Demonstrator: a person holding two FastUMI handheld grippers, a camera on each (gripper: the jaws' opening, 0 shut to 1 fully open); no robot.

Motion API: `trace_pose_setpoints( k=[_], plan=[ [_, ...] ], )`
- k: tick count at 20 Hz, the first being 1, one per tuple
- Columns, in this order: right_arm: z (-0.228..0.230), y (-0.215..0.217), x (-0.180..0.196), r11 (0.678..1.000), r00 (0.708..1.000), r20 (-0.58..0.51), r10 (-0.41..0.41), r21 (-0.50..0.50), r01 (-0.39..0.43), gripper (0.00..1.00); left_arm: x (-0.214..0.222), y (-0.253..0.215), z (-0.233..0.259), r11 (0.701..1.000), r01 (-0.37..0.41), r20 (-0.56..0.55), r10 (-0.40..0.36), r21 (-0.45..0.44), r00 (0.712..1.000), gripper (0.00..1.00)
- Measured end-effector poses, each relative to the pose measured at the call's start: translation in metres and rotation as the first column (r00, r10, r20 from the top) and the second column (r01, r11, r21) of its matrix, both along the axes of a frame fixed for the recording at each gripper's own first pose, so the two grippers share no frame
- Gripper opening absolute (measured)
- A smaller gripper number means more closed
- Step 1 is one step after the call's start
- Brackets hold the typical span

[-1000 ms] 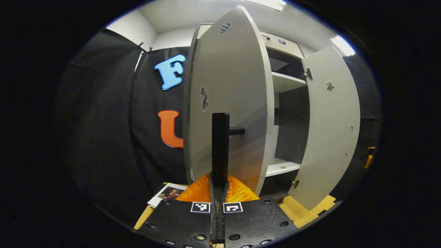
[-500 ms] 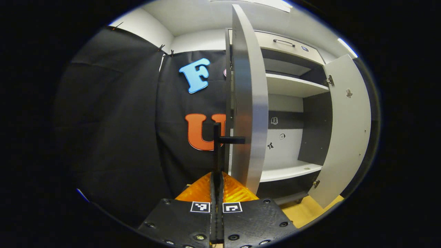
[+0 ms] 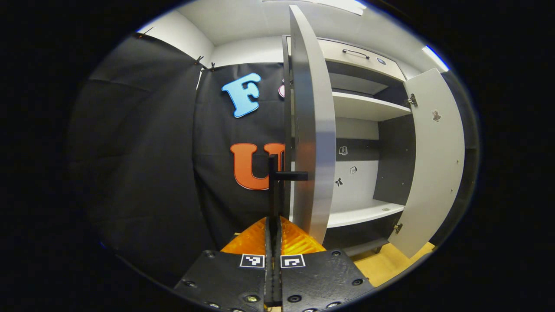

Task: Open the right door of the double-door shoe cabinet with the right hand, and open the left door with the left hand.

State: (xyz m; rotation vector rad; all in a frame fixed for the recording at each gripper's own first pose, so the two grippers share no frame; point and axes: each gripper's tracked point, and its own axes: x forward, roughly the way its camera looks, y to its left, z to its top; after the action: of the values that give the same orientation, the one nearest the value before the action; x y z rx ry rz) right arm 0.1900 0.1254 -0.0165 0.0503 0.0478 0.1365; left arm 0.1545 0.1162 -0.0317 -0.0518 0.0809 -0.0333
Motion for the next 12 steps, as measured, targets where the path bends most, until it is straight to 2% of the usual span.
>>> trace_pose_setpoints(
  k=[8,9,11,12],
  plan=[
    [0.004,-0.004,-0.012,1.000,1.000,0.008,-0.023,0.000,0.023,1.00,-0.022,0.010,0.002,0.998,-0.055,-0.010,0.055,0.013,0.998,0.03],
    [0.004,-0.004,-0.013,1.000,1.000,0.011,-0.029,0.002,0.029,1.00,-0.026,0.013,0.003,0.998,-0.061,-0.007,0.061,0.012,0.998,0.15],
    [0.003,-0.004,-0.015,0.999,0.999,0.007,-0.034,0.008,0.034,1.00,-0.037,0.021,0.002,0.997,-0.077,-0.006,0.077,0.012,0.997,0.52],
    [0.002,-0.004,-0.017,0.999,0.999,0.004,-0.038,0.011,0.038,1.00,-0.045,0.027,0.002,0.996,-0.093,-0.002,0.093,0.017,0.996,0.67]
  ],
)
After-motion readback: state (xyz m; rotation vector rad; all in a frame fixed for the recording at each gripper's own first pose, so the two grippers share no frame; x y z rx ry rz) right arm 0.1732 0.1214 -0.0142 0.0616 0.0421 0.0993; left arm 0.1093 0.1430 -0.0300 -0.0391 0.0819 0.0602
